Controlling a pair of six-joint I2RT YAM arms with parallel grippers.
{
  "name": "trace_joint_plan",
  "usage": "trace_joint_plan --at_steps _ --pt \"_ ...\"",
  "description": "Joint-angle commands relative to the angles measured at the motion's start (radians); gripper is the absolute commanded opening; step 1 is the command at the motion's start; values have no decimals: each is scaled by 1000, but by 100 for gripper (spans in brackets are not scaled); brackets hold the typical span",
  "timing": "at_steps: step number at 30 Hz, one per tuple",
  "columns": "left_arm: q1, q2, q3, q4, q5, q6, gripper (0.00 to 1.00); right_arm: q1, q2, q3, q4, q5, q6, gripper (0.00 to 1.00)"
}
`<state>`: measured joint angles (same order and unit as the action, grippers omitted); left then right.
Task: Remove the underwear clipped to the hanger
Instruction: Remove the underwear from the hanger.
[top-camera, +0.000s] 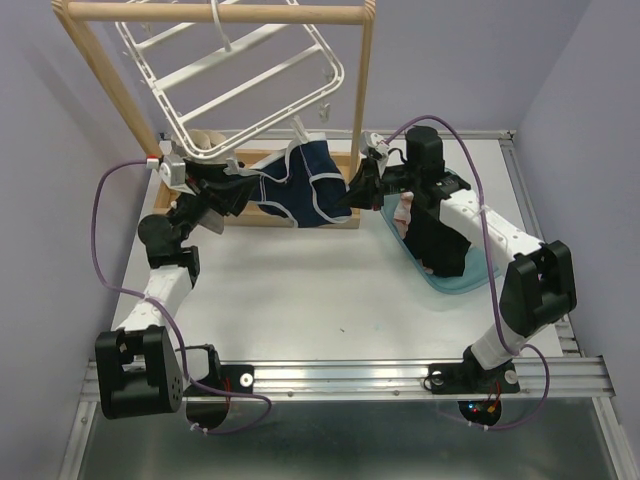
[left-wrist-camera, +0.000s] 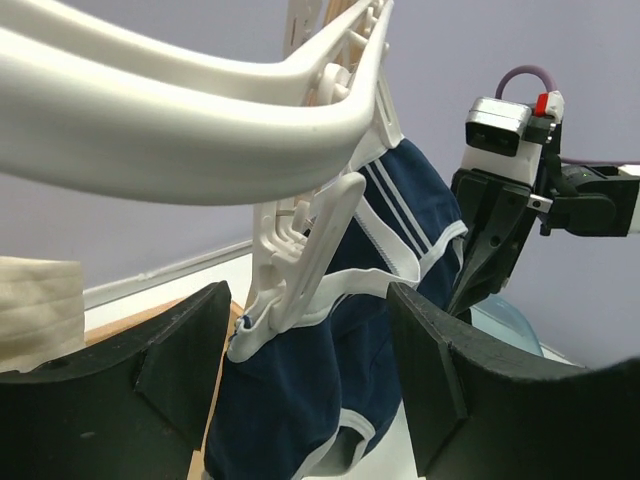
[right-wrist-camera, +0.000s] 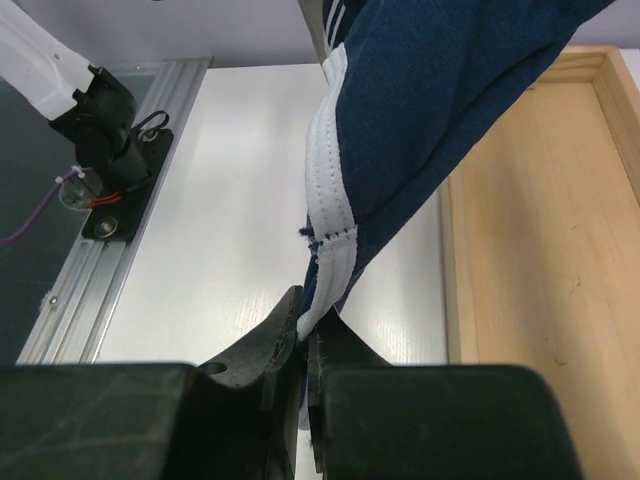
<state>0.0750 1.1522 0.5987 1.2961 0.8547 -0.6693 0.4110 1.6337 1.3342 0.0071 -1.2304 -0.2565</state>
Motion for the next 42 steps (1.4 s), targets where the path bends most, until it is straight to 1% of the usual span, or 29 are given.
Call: trace_joint_plan --at_steps 1,5,19,27,35,42 --pt "11 1 15 789 -9 -16 75 -9 -57 66 -4 -52 19 3" --pt "11 -20 45 789 7 -10 75 -15 -64 69 -4 -72 25 3" --pt "26 -101 79 787 9 -35 77 -31 -80 85 -4 -113 54 3" --pt "26 -108 69 789 -35 -26 76 -32 -81 80 -4 -119 60 3" --pt "25 -100 72 789 -71 -50 75 -32 -75 76 -4 -126 62 3" --pt "-3 -80 85 790 -88 -32 75 -32 -75 80 -4 -132 68 3"
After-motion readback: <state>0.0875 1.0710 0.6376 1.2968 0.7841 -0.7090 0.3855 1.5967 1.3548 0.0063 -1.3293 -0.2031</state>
